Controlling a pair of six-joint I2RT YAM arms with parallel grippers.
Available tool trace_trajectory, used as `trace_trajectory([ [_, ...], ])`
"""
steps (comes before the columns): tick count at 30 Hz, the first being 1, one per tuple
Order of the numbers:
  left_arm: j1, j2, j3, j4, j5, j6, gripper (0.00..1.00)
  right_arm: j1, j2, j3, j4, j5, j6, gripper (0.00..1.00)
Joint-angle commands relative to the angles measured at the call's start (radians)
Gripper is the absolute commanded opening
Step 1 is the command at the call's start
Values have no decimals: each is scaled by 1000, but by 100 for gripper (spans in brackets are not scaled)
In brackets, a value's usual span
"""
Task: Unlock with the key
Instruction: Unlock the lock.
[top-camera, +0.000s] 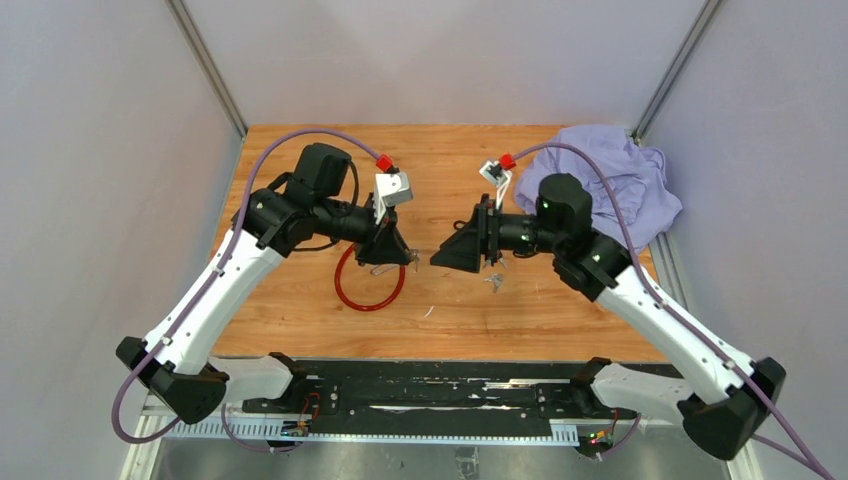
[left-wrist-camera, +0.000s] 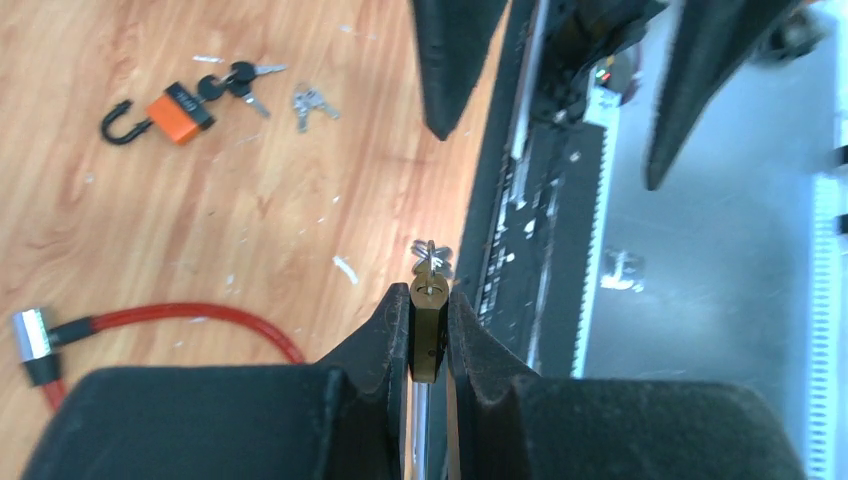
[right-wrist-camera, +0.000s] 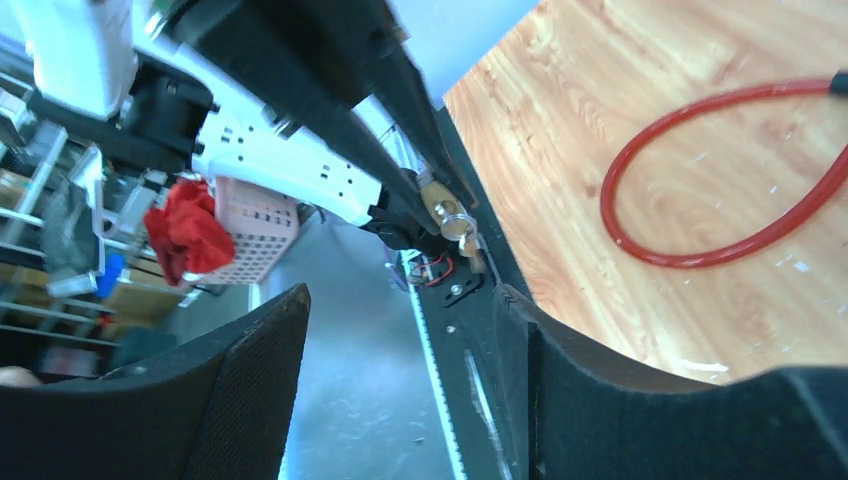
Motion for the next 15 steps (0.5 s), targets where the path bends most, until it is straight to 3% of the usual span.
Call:
trace_trajectory([
  [1, 12, 4, -21, 159, 156, -246, 0, -7, -114, -128, 103, 34, -119, 68],
  [5, 38, -16, -83, 342, 181, -421, 0, 3, -166, -260, 291, 69, -61, 70],
  [8, 46, -41, -130, 466, 116, -503, 0, 50, -178, -320, 383, 183, -25, 71],
  [12, 60, -33, -154, 548, 87, -592, 0, 150, -155, -338, 423, 390, -59, 67],
  [15, 61, -21, -165, 562, 118, -634, 0, 160, -128, -335, 465, 403, -49, 66],
])
